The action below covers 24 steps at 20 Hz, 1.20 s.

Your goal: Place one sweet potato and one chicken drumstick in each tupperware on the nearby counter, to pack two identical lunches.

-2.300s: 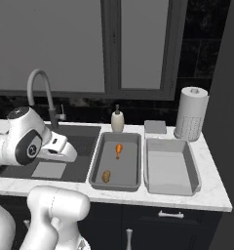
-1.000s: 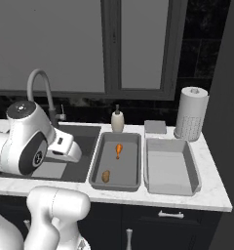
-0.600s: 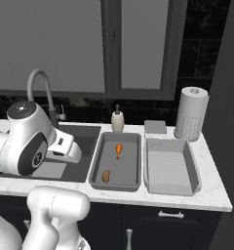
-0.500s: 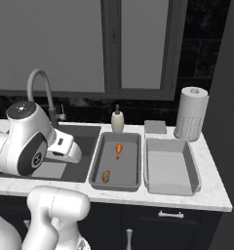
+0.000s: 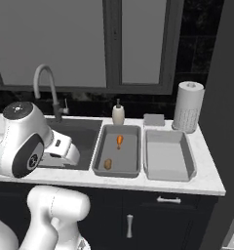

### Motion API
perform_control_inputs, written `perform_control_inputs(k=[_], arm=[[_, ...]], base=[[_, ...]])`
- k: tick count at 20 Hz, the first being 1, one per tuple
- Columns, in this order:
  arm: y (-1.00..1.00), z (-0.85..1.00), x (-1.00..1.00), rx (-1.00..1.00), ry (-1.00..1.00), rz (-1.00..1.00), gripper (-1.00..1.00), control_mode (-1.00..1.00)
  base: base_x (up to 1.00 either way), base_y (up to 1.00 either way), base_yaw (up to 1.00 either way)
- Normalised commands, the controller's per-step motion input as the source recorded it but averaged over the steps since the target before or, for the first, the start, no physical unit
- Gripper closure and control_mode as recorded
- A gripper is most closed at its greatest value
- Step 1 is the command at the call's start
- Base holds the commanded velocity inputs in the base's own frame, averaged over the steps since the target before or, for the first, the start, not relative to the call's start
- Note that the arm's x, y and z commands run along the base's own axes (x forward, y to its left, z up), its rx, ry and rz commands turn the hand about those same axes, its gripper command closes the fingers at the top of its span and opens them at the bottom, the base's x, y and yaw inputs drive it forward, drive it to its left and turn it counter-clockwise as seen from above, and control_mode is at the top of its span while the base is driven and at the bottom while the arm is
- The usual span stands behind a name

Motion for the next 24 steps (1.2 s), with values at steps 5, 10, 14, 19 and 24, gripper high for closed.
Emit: perform_control_inputs(k=[5,10,14,19,24], arm=[[0.00,0.00,0.00,0.00,0.00,0.00,-1.00,1.00],[0.00,0.00,0.00,0.00,0.00,0.00,-1.00,1.00],[0.00,0.00,0.00,0.00,0.00,0.00,-1.00,1.00],[0.00,0.00,0.00,0.00,0.00,0.00,-1.00,1.00],[0.00,0.00,0.00,0.00,0.00,0.00,-1.00,1.00]], base=[[-0.80,-0.41,-0.13],[-0.51,-0.85,-0.06],[-0.17,-1.00,0.00],[0.00,-1.00,0.02],[0.00,-1.00,0.07]])
